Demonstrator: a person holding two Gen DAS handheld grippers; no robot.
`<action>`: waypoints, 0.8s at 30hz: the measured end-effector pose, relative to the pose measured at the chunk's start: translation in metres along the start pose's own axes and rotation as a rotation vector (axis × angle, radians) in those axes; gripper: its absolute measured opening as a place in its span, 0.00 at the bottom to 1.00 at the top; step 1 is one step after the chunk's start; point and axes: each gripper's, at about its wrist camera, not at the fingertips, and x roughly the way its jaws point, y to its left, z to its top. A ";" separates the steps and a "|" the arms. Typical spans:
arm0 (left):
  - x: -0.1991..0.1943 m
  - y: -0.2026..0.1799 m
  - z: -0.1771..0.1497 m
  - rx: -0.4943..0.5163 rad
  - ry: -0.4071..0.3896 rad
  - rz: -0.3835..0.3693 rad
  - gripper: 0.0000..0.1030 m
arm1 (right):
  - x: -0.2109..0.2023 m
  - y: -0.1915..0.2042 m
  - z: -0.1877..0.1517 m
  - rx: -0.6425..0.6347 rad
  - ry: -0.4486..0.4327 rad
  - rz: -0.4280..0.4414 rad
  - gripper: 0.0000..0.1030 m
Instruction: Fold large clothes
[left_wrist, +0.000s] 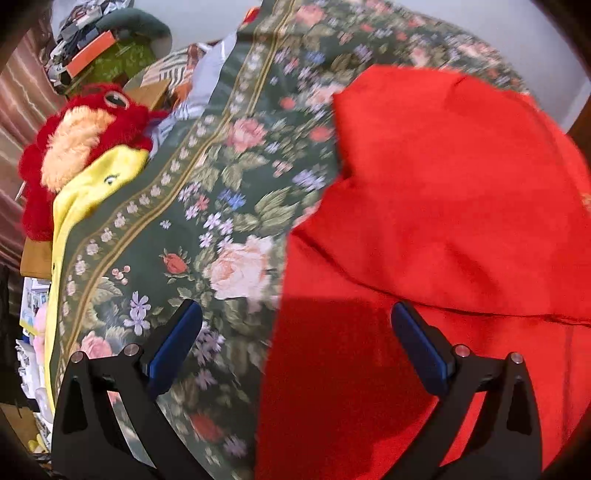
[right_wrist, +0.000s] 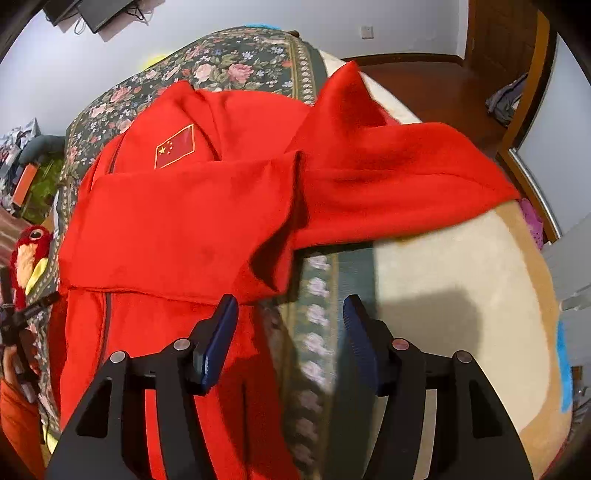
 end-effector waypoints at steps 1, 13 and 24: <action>-0.009 -0.004 0.001 0.001 -0.013 -0.015 1.00 | -0.003 -0.005 0.000 0.001 -0.007 -0.001 0.56; -0.100 -0.095 0.024 0.095 -0.229 -0.170 1.00 | -0.037 -0.081 0.028 0.182 -0.153 0.002 0.65; -0.102 -0.165 0.023 0.183 -0.269 -0.269 1.00 | 0.026 -0.155 0.041 0.493 -0.090 0.055 0.67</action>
